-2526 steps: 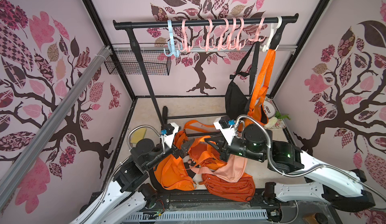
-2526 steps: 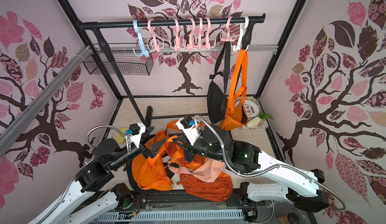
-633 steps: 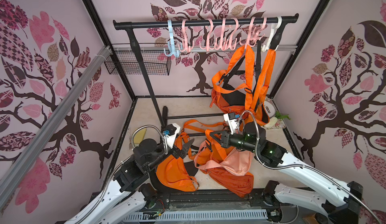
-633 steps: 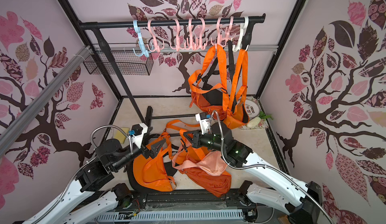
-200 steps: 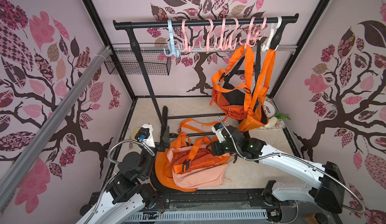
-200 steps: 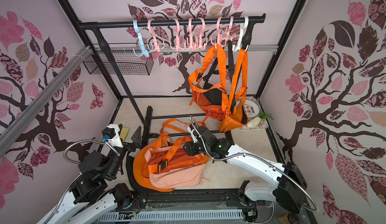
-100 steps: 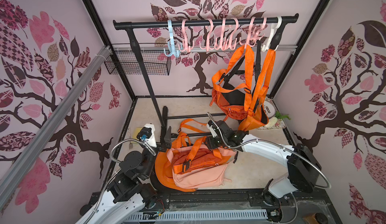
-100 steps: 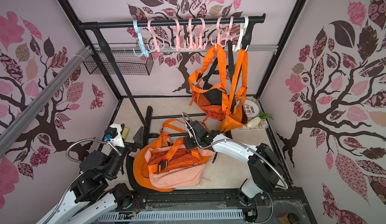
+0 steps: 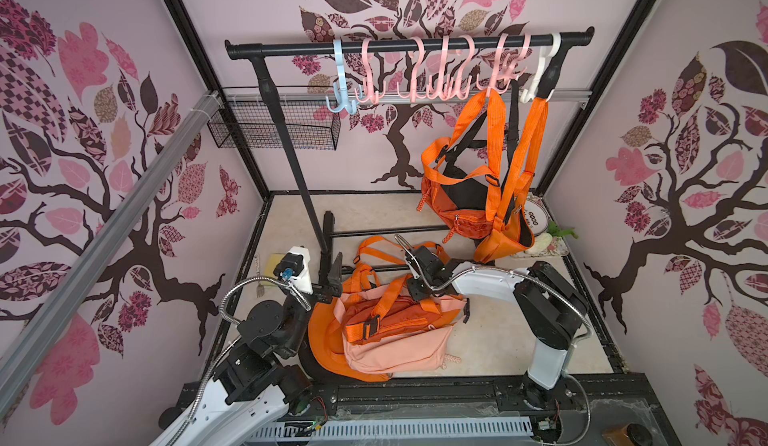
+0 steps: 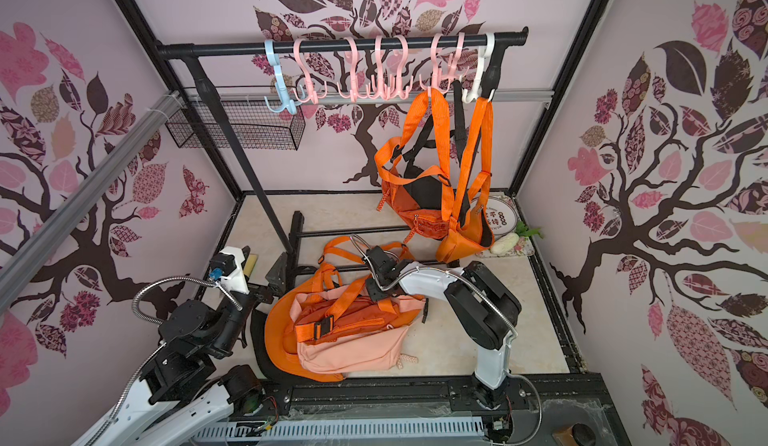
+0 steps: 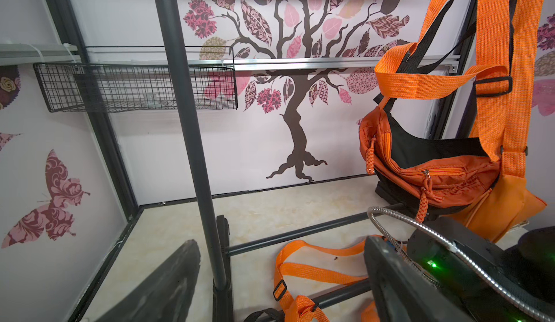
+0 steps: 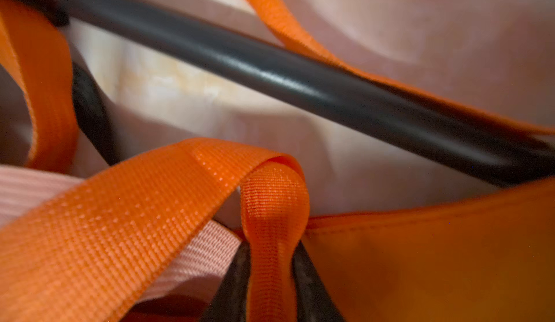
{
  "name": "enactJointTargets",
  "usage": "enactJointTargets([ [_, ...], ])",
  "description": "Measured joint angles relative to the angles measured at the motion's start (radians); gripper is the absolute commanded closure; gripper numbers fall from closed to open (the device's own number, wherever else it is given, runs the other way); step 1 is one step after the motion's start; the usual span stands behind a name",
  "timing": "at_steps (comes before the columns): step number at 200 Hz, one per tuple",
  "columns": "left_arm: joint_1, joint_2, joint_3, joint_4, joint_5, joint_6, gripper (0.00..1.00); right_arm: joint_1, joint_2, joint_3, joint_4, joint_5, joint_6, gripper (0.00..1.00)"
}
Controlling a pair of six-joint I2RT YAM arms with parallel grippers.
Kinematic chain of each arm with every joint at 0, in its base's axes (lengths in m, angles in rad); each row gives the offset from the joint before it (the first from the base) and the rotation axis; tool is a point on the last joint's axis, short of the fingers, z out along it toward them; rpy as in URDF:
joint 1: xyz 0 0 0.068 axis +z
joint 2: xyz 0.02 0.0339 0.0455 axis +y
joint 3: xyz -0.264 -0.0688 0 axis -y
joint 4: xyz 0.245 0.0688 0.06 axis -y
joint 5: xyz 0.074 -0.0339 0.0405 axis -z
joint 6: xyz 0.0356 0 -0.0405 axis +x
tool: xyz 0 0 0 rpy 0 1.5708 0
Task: Hang the bag on a hook
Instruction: Pick up the bag from the bag.
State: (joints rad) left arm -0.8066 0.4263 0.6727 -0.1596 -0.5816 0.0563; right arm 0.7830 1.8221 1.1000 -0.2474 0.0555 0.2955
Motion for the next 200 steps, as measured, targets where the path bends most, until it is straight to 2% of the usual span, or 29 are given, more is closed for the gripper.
enactJointTargets([
  [23, 0.000, 0.001, 0.000, 0.000, 0.002, 0.000, 0.11, 0.000, -0.056, -0.012, -0.009, 0.022, 0.000, 0.95],
  [60, 0.000, 0.014, 0.000, -0.007, 0.041, -0.002, 0.11, 0.002, -0.248, -0.013, -0.045, 0.035, -0.004, 1.00],
  [77, 0.000, 0.024, 0.002, -0.016, 0.116, -0.002, 0.12, 0.014, -0.335, -0.013, -0.058, 0.036, -0.009, 1.00],
  [104, -0.003, 0.087, 0.044, -0.069, 0.309, -0.003, 0.14, 0.071, -0.447, -0.010, -0.091, 0.035, -0.031, 1.00],
  [133, -0.045, 0.174, 0.096, -0.122, 0.477, -0.007, 0.18, 0.137, -0.560, -0.011, -0.099, 0.029, -0.053, 1.00],
  [166, -0.131, 0.272, 0.141, -0.195, 0.510, -0.018, 0.26, 0.144, -0.689, -0.011, -0.105, 0.015, -0.053, 1.00],
  [200, -0.148, 0.346, 0.152, -0.253, 0.546, -0.082, 0.32, 0.141, -0.745, -0.011, -0.114, -0.014, -0.048, 1.00],
])
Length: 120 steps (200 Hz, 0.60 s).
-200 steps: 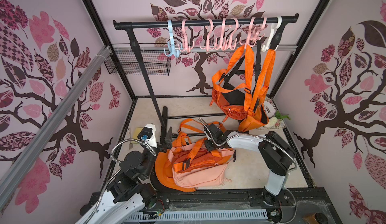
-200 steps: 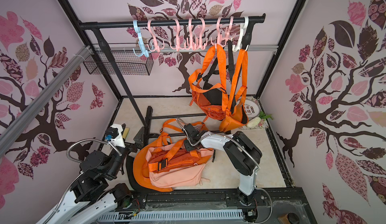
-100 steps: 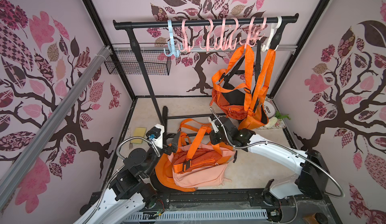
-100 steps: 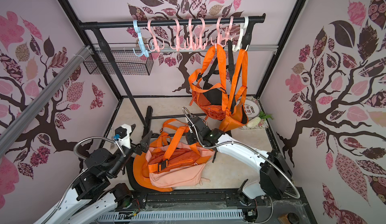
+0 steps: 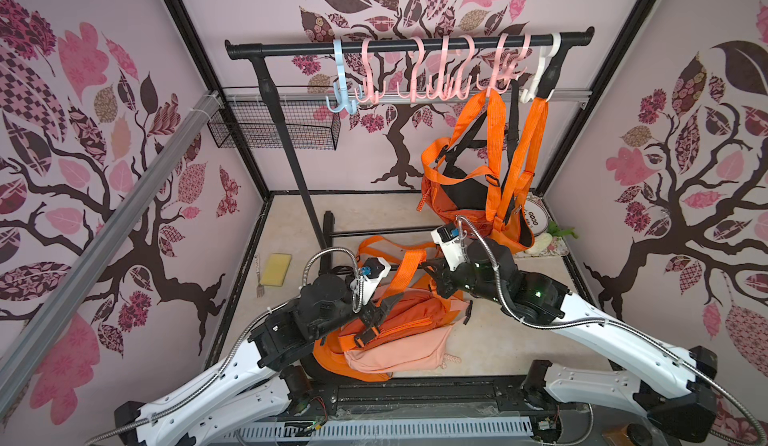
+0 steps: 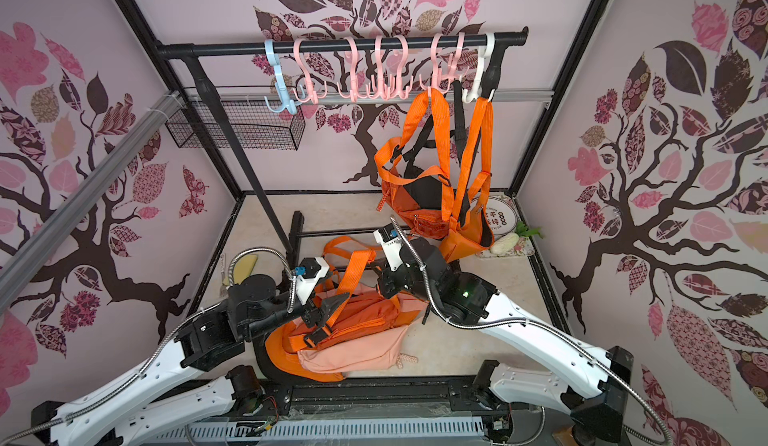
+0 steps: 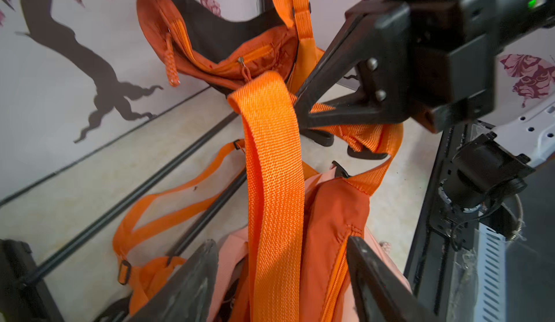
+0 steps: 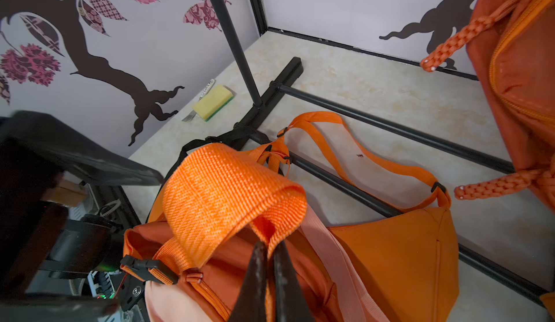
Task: Hang the bag on a hook
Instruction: Pick up the bag from the bag.
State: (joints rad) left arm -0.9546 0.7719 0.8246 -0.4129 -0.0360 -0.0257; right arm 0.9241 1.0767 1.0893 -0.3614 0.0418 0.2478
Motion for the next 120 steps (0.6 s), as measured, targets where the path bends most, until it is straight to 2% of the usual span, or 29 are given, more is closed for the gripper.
enactJointTargets([
  [55, -0.002, 0.050, 0.000, 0.007, 0.031, -0.094, 0.35, 0.000, -0.022, 0.000, -0.018, -0.038, 0.018, 1.00],
  [77, -0.002, 0.113, 0.000, 0.008, 0.033, -0.120, 0.42, 0.000, -0.033, 0.001, -0.024, -0.039, 0.019, 1.00],
  [101, -0.002, 0.137, 0.000, 0.008, 0.012, -0.147, 0.62, 0.000, -0.047, 0.022, -0.039, -0.040, 0.018, 1.00],
  [120, -0.002, 0.136, 0.000, 0.015, -0.003, -0.150, 0.83, 0.000, -0.059, 0.040, -0.041, -0.047, 0.019, 1.00],
])
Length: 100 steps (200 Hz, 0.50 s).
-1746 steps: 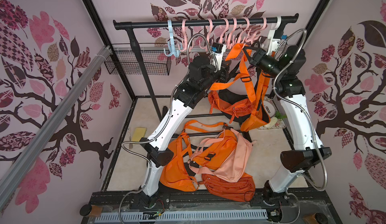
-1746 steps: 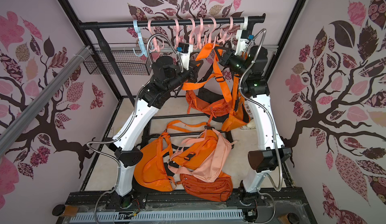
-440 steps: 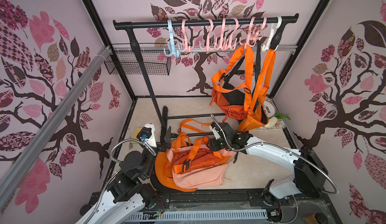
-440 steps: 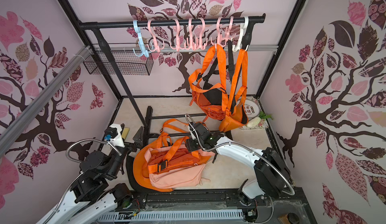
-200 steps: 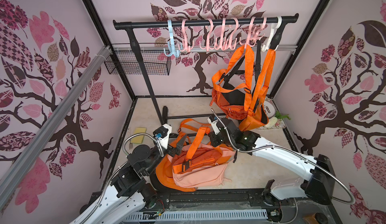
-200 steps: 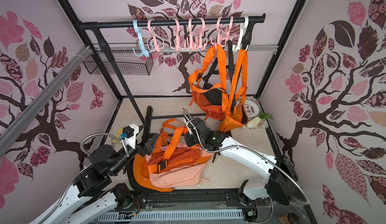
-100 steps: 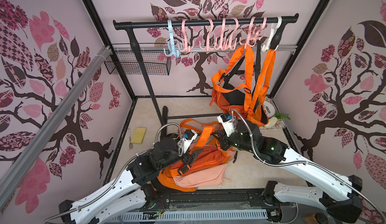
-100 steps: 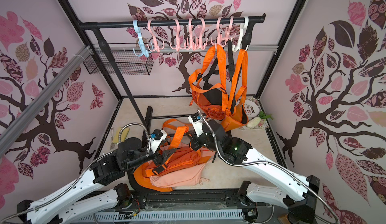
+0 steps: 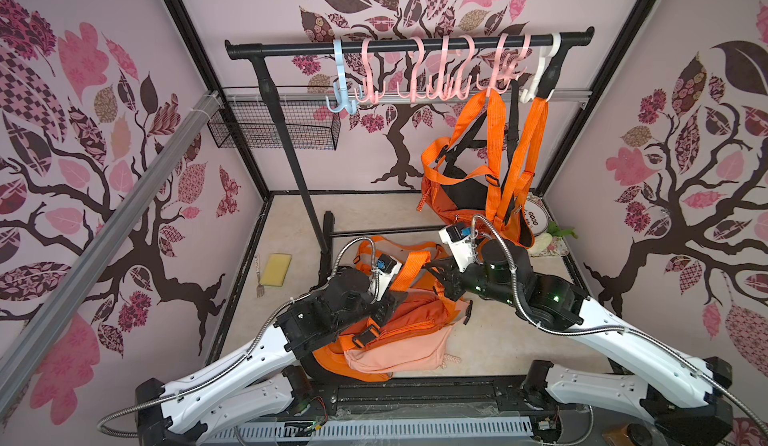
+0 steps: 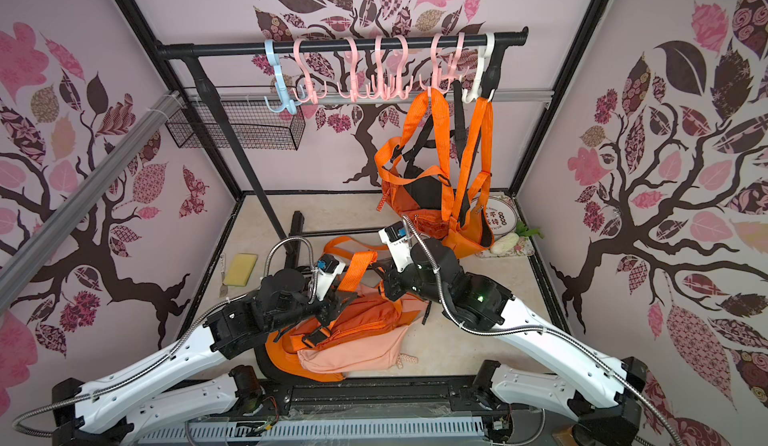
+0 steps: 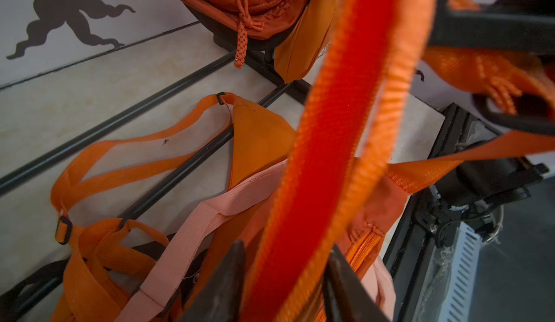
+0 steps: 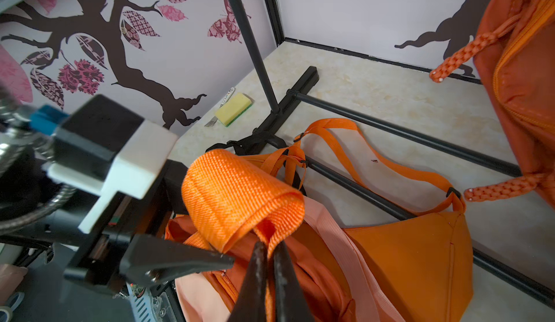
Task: Hang the bag on a hook
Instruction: Pick up the bag from the bag.
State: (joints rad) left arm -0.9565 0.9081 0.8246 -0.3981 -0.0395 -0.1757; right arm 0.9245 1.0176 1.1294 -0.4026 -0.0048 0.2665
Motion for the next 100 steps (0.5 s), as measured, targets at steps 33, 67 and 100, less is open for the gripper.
enactJointTargets([
  [33, 0.000, -0.008, 0.001, -0.004, -0.028, -0.008, 1.00, 0.000, -0.010, 0.047, -0.043, 0.022, -0.005, 1.00],
  [67, 0.000, 0.013, 0.167, -0.095, -0.101, -0.004, 1.00, -0.044, 0.029, 0.182, -0.125, 0.055, -0.035, 1.00],
  [100, 0.026, 0.182, 0.559, -0.159, -0.137, 0.029, 1.00, -0.188, 0.146, 0.429, -0.182, 0.013, -0.054, 1.00],
])
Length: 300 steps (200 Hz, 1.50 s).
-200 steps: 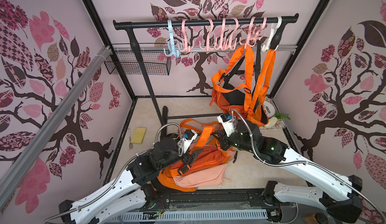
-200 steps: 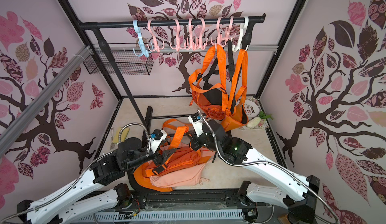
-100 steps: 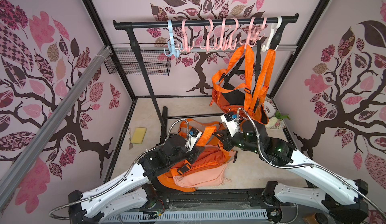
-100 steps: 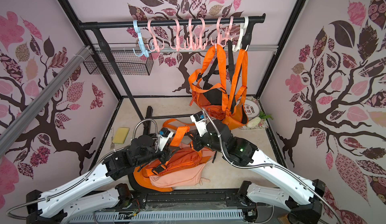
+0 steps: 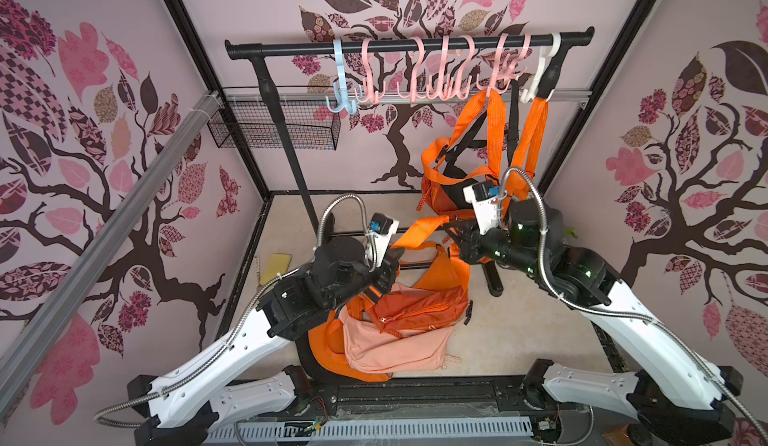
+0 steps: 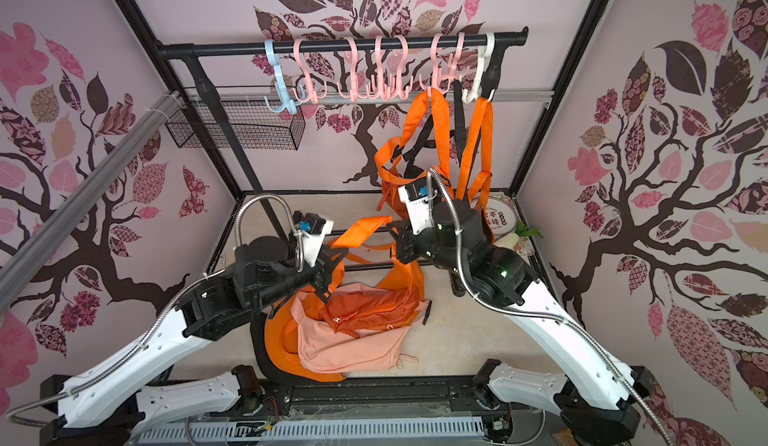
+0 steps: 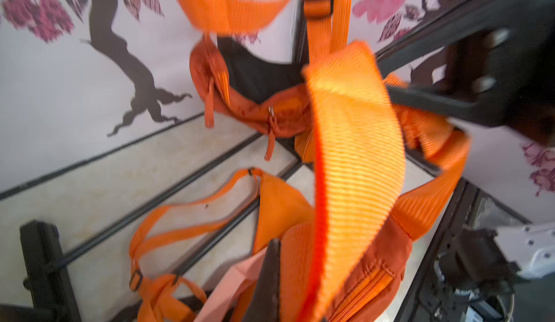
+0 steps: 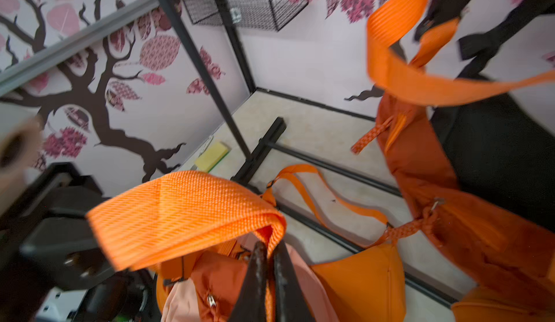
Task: Hang the bag on a hook
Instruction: Pick up the bag from the bag, then hang the bag on the hook.
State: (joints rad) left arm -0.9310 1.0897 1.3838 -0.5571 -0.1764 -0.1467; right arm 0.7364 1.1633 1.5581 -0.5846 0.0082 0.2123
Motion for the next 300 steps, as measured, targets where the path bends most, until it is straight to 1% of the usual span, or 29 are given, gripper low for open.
enactJointTargets([
  [22, 0.091, 0.087, 0.170, -0.019, 0.034, 0.004, 1.00, -0.006, 0.062, 0.159, -0.017, -0.005, -0.011, 1.00],
  [36, 0.128, 0.144, 0.261, -0.038, 0.044, 0.006, 1.00, -0.005, 0.094, 0.252, -0.023, -0.002, -0.021, 1.00],
  [68, 0.134, 0.309, 0.492, -0.092, 0.078, 0.021, 1.00, -0.017, 0.202, 0.485, -0.045, 0.038, -0.054, 1.00],
  [104, 0.148, 0.481, 0.740, -0.134, 0.101, 0.039, 1.00, -0.076, 0.339, 0.711, -0.094, 0.056, -0.068, 1.00],
  [124, 0.171, 0.558, 0.859, -0.155, 0.126, 0.037, 1.00, -0.094, 0.388, 0.795, -0.103, 0.076, -0.081, 1.00],
  [170, 0.212, 0.743, 1.156, -0.193, 0.185, 0.014, 1.00, -0.154, 0.446, 0.918, -0.090, 0.082, -0.084, 1.00],
  [184, 0.224, 0.776, 1.194, -0.192, 0.213, 0.000, 1.00, -0.193, 0.464, 0.948, -0.075, 0.061, -0.073, 1.00],
  [206, 0.264, 0.808, 1.206, -0.182, 0.263, -0.040, 1.00, -0.262, 0.487, 0.958, -0.042, 0.011, -0.043, 1.00],
  [229, 0.299, 0.845, 1.219, -0.164, 0.296, -0.074, 1.00, -0.289, 0.534, 0.984, -0.021, -0.037, -0.024, 1.00],
  [248, 0.304, 0.875, 1.246, -0.150, 0.307, -0.096, 1.00, -0.299, 0.585, 1.036, -0.010, -0.066, -0.012, 1.00],
  [261, 0.303, 0.895, 1.268, -0.135, 0.317, -0.110, 1.00, -0.315, 0.600, 1.043, 0.005, -0.098, 0.006, 1.00],
  [285, 0.303, 0.922, 1.300, -0.112, 0.324, -0.132, 1.00, -0.392, 0.624, 1.056, 0.043, -0.184, 0.068, 1.00],
  [300, 0.304, 0.933, 1.311, -0.098, 0.333, -0.145, 1.00, -0.421, 0.642, 1.076, 0.058, -0.226, 0.092, 1.00],
])
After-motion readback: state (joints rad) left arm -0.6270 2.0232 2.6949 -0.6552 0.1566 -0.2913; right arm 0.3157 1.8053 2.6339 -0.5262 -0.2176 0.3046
